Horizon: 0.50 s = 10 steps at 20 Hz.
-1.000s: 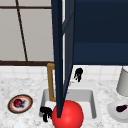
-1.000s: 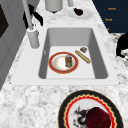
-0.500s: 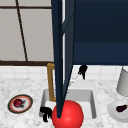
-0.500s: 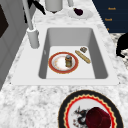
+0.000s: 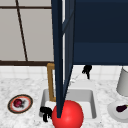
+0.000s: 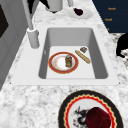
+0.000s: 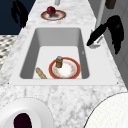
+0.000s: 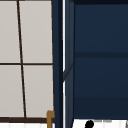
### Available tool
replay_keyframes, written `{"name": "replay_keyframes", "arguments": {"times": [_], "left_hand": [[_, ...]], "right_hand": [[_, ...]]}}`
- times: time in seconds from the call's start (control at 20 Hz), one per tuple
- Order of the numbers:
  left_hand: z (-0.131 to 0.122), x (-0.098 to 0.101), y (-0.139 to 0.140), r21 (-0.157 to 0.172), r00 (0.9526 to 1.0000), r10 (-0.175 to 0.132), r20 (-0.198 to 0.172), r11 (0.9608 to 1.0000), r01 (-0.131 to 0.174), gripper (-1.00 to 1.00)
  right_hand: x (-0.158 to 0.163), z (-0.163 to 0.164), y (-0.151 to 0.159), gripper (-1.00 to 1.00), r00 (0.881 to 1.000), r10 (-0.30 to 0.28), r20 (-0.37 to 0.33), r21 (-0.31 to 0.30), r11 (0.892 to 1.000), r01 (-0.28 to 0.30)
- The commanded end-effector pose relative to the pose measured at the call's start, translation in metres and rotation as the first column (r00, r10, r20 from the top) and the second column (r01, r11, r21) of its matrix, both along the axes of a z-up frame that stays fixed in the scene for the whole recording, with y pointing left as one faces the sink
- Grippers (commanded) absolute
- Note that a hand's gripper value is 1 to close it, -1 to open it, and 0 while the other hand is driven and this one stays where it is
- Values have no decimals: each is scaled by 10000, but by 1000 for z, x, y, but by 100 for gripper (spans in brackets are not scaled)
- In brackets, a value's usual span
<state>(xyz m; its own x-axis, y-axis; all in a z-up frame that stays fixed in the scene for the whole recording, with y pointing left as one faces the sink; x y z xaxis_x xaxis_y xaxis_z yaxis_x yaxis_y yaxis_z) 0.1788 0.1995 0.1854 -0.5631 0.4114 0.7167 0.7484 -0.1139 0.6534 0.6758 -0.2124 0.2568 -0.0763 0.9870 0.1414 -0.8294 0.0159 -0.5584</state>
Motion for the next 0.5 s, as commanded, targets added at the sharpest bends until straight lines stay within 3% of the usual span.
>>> {"name": "replay_keyframes", "arguments": {"times": [0.0, 0.45], "left_hand": [[0, 0, 0, 0, 10000, 0, 0, 10000, 0, 0], [0, 0, 0, 0, 10000, 0, 0, 10000, 0, 0]], "right_hand": [[-14, 6, -17, -100, 9998, -86, 206, 48, 10000, 85], [-63, 18, -55, -100, 9998, -178, 122, 114, 9998, 176]]}}
